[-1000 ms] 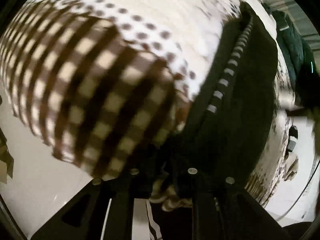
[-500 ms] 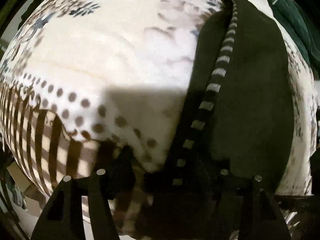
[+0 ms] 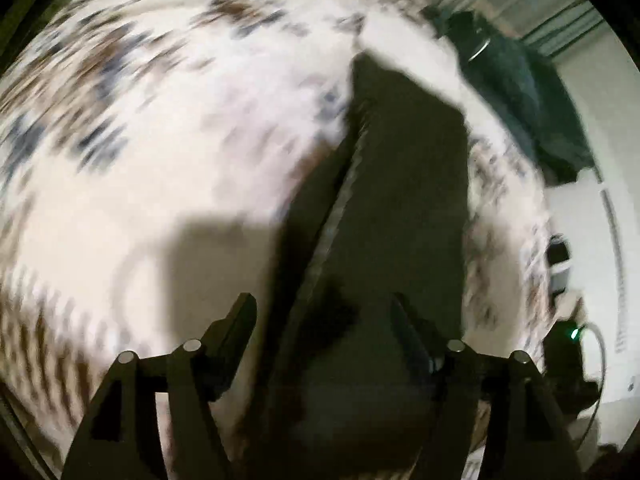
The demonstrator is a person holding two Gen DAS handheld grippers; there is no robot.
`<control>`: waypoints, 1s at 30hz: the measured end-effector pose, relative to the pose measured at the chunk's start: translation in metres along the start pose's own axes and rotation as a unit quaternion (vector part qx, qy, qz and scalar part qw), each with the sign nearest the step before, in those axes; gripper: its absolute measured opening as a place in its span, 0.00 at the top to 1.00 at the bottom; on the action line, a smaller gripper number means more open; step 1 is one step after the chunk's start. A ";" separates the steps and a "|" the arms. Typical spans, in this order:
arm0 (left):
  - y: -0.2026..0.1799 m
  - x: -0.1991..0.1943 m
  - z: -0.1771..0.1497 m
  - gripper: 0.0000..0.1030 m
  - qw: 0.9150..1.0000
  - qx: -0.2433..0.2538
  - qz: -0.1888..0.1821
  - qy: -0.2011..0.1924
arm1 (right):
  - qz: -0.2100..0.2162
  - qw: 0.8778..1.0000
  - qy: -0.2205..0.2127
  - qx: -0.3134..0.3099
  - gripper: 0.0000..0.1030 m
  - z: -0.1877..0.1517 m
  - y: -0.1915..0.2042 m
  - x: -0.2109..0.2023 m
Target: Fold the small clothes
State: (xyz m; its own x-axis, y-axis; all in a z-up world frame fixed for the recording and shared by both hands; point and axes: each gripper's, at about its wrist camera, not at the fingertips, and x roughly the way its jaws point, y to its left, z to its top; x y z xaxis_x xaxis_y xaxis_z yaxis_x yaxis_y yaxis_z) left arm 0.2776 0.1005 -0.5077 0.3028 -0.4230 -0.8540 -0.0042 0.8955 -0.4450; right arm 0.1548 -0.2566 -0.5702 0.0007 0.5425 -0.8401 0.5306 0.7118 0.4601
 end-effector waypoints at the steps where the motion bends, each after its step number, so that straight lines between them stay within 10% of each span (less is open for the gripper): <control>1: -0.007 0.012 0.022 0.34 1.000 0.001 -0.015 -0.005 | 0.003 1.000 -0.011 0.005 0.36 0.017 0.003 -0.008; 8: -0.049 0.127 0.195 0.34 0.997 0.033 -0.070 -0.002 | 0.016 0.995 -0.097 0.013 0.36 0.157 0.044 -0.050; 14: -0.063 0.185 0.256 0.37 0.995 0.087 -0.047 0.020 | 0.055 0.986 -0.160 -0.010 0.36 0.299 0.082 -0.068; 17: -0.059 0.197 0.265 0.91 0.993 0.111 -0.047 0.020 | 0.062 0.984 -0.166 -0.011 0.36 0.354 0.094 -0.063; 19: -0.049 0.195 0.267 0.91 0.991 0.106 -0.078 0.012 | 0.062 0.987 -0.147 0.001 0.39 0.374 0.101 -0.049; 20: -0.044 0.190 0.265 0.92 0.991 0.104 -0.086 0.007 | 0.059 0.988 -0.145 0.007 0.67 0.381 0.101 -0.048; 22: -0.037 0.182 0.269 0.92 0.990 0.093 -0.103 -0.005 | 0.057 0.987 -0.152 -0.005 0.81 0.380 0.108 -0.053; 27: -0.009 0.196 0.276 0.90 0.992 0.056 -0.109 0.013 | -0.023 0.984 -0.167 -0.061 0.82 0.385 0.146 -0.044; 30: -0.002 0.186 0.273 0.73 0.994 0.022 -0.101 0.028 | -0.047 0.985 -0.155 -0.056 0.64 0.378 0.155 -0.044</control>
State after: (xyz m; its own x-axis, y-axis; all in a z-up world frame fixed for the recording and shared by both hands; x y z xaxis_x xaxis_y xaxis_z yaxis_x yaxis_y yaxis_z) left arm 0.5946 0.0576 -0.5922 0.2401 -0.6008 -0.7625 0.0938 0.7961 -0.5978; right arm 0.5569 -0.3390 -0.5704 0.2237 0.3228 -0.9196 0.4439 0.8062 0.3910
